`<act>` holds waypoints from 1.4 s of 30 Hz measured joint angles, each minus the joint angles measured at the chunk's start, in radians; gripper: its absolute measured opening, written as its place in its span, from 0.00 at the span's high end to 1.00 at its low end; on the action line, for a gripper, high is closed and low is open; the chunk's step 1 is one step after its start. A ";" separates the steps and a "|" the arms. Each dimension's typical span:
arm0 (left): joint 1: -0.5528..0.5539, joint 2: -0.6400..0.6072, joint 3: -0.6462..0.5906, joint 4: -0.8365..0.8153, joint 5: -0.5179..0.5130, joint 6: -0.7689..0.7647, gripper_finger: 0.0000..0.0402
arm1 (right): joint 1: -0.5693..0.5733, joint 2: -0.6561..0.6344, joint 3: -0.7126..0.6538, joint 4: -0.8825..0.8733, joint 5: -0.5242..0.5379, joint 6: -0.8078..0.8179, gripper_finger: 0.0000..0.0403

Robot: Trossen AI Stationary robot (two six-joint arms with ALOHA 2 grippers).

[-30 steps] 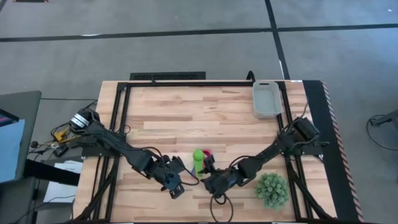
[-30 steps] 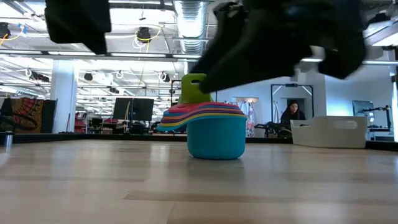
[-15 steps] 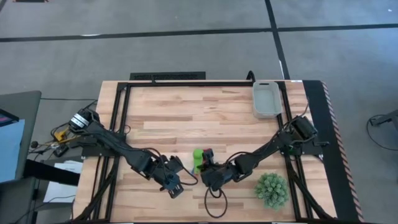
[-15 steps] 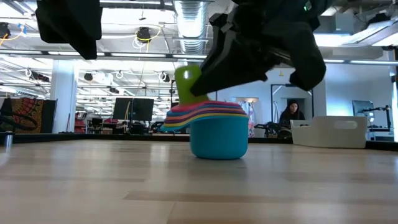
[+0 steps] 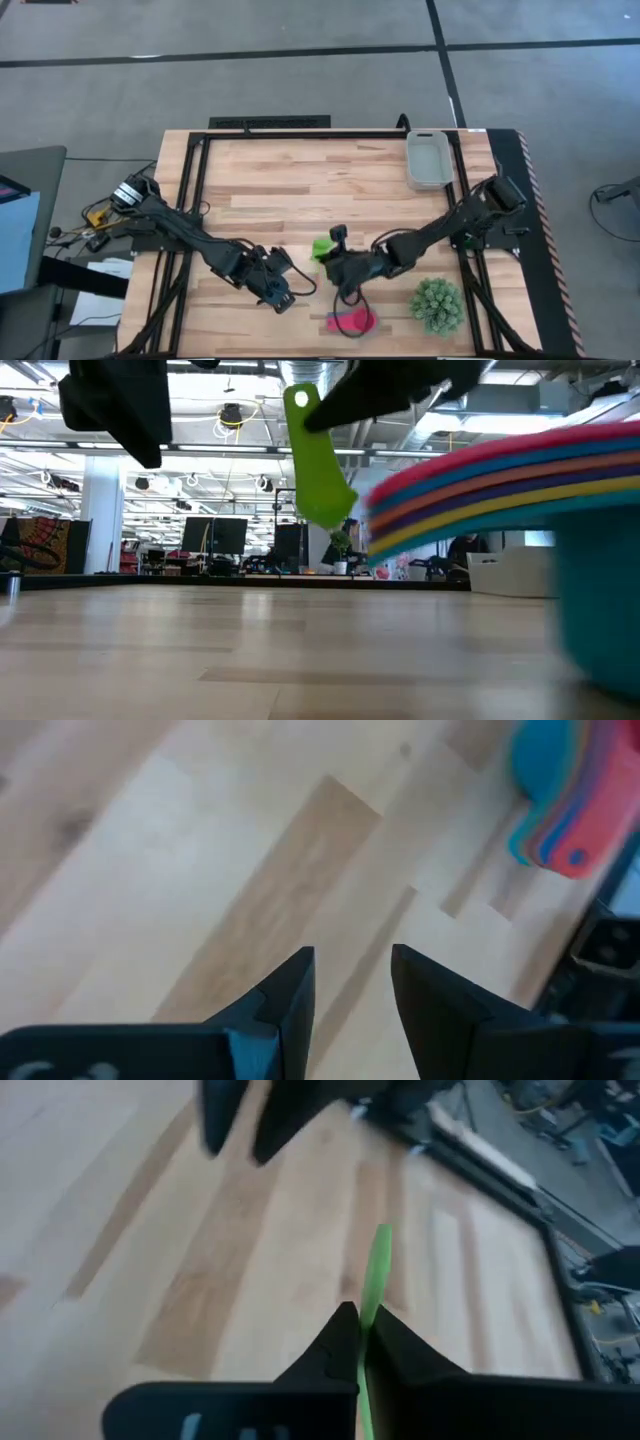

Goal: Nest measuring cups in basket
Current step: Stack the green measuring cup on top of the orange measuring cup

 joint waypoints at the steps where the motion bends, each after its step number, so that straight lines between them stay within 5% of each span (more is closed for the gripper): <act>1: 0.000 -0.003 0.000 -0.008 -0.017 -0.007 0.70 | -0.011 -0.014 0.000 -0.004 0.000 0.000 0.96; 10: 0.000 -0.052 0.000 -0.116 -0.163 -0.144 0.70 | -0.104 -0.133 0.000 -0.003 0.010 0.061 0.95; 17: -0.005 -0.053 0.000 -0.036 -0.206 -0.136 0.70 | -0.115 -0.264 0.000 -0.104 -0.006 0.283 0.98; 28: 0.007 -0.101 0.000 0.321 -0.390 0.307 0.70 | -0.178 -0.429 0.002 -0.235 -0.745 0.899 0.98; 35: 0.026 -0.134 0.000 0.333 -0.379 0.375 0.70 | -0.072 -0.336 -0.068 -0.225 -1.006 1.018 0.98; 42: 0.027 -0.134 0.000 0.330 -0.378 0.369 0.70 | -0.022 -0.174 -0.131 0.095 -1.143 1.100 0.98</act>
